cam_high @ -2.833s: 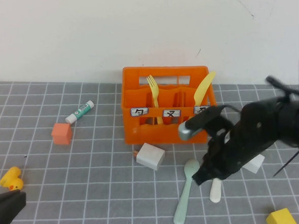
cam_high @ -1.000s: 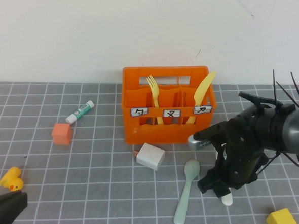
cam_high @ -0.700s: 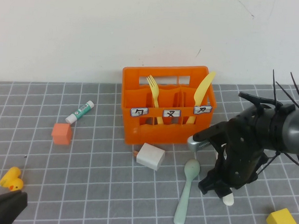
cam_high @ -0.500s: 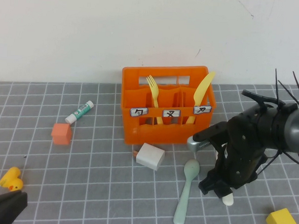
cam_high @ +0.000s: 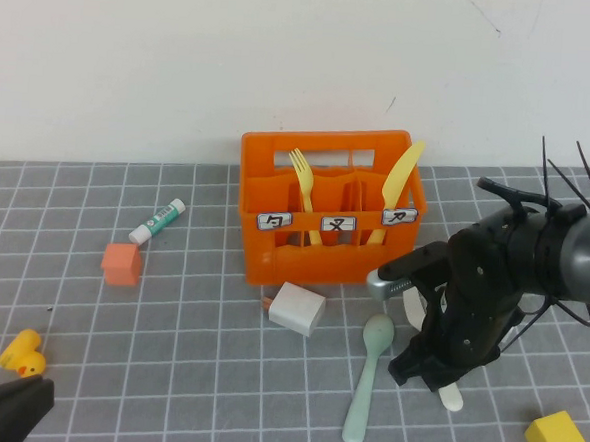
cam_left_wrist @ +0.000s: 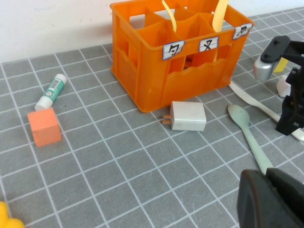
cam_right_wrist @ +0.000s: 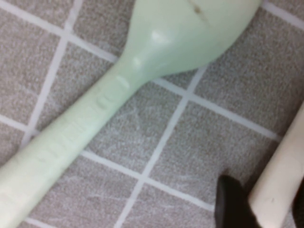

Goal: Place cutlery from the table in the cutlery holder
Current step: Pick up the knife

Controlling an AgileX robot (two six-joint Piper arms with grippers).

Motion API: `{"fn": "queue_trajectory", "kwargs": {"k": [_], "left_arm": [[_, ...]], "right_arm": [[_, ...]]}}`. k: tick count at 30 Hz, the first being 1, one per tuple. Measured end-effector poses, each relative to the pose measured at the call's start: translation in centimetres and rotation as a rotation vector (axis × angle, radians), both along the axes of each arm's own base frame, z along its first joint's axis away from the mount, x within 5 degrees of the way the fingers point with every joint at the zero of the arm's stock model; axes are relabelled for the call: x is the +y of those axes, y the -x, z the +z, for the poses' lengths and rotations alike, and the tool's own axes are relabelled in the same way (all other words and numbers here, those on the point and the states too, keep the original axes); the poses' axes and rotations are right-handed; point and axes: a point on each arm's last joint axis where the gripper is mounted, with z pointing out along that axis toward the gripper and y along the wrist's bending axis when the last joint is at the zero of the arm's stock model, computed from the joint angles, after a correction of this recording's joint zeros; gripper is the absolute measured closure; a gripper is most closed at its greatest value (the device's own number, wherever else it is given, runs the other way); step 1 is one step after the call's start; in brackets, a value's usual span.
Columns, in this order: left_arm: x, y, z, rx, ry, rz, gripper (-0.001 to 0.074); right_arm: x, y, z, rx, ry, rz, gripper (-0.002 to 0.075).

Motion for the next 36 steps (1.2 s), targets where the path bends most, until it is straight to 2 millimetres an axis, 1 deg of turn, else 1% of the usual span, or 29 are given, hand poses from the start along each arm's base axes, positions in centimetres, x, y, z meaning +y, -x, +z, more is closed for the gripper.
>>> {"fn": "queue_trajectory", "kwargs": {"k": [6,20,22,26,32,36], "left_arm": [[0.0,0.0,0.0,0.0,0.0,0.0,0.0735],[0.0,0.0,0.0,-0.001,-0.002,0.0,0.0735],[0.0,0.0,0.0,-0.003,-0.006,0.001,0.0735],[0.0,0.0,0.0,-0.01,-0.008,0.001,0.0735],[0.0,-0.1,0.1,-0.016,-0.007,0.001,0.0735],[0.0,-0.1,0.1,-0.018,-0.006,0.001,0.0735]], "right_arm": [[0.0,0.0,0.0,0.0,0.0,-0.005,0.0498],[-0.2,-0.1,0.1,-0.005,0.021,0.001,0.0501],[-0.3,-0.1,0.4,-0.01,0.034,0.012,0.0514],[-0.4,0.0,1.9,-0.031,0.033,0.016,0.0518],[-0.5,-0.1,5.5,-0.126,-0.004,0.042,0.0522],[-0.6,0.0,6.4,-0.151,-0.015,0.052,0.0532]]}}
